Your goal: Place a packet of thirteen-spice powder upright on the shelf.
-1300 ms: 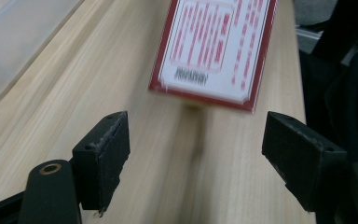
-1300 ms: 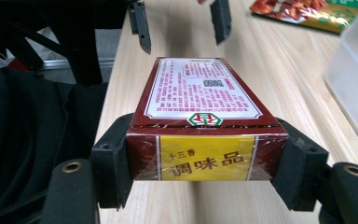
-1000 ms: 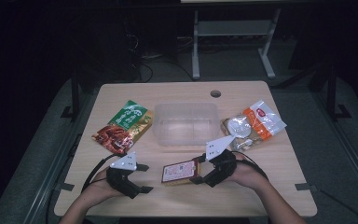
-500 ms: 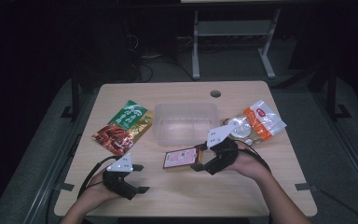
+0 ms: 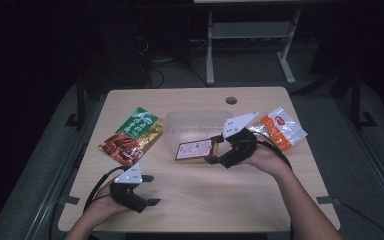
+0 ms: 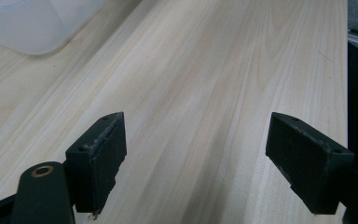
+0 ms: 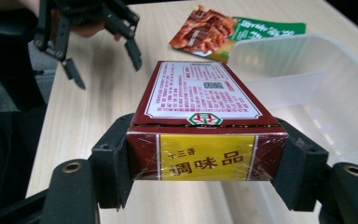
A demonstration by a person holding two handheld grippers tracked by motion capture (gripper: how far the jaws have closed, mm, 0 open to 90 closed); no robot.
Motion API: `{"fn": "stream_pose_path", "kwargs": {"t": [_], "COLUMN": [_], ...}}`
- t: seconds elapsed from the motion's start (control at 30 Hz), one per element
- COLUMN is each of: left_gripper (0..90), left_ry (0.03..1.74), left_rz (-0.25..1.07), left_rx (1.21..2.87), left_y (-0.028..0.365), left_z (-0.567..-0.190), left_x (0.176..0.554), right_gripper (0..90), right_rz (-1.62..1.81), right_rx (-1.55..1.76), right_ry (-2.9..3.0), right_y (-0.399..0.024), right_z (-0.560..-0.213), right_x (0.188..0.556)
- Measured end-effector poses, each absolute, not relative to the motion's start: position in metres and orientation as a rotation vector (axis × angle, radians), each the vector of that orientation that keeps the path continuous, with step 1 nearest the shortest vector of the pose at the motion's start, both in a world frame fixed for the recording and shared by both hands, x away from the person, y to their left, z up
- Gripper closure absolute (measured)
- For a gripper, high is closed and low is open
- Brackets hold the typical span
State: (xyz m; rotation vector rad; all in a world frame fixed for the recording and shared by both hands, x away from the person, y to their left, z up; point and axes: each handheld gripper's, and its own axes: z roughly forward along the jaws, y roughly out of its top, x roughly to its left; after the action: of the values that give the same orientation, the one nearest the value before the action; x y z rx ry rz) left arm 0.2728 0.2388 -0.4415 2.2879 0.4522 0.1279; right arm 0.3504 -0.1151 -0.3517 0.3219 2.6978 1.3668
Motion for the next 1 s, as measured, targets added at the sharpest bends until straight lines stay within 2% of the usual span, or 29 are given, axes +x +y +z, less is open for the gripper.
{"fn": "stream_pose_path", "kwargs": {"t": [0.5, 1.0], "left_gripper": [21.0, 21.0], "left_ry": [0.437, 0.44], "left_rz": [0.12, 0.127], "left_rx": [2.293, 2.305], "left_y": [0.239, 0.24], "left_z": [-0.442, -0.444], "left_x": [0.274, 0.274], "right_gripper": [31.9, 31.8], "right_rz": [1.303, 1.218], "right_rx": [0.343, 0.328], "right_ry": [2.683, 2.693], "right_y": [-0.107, -0.082], "right_z": [-0.326, -0.328], "right_x": [0.387, 0.425]}}
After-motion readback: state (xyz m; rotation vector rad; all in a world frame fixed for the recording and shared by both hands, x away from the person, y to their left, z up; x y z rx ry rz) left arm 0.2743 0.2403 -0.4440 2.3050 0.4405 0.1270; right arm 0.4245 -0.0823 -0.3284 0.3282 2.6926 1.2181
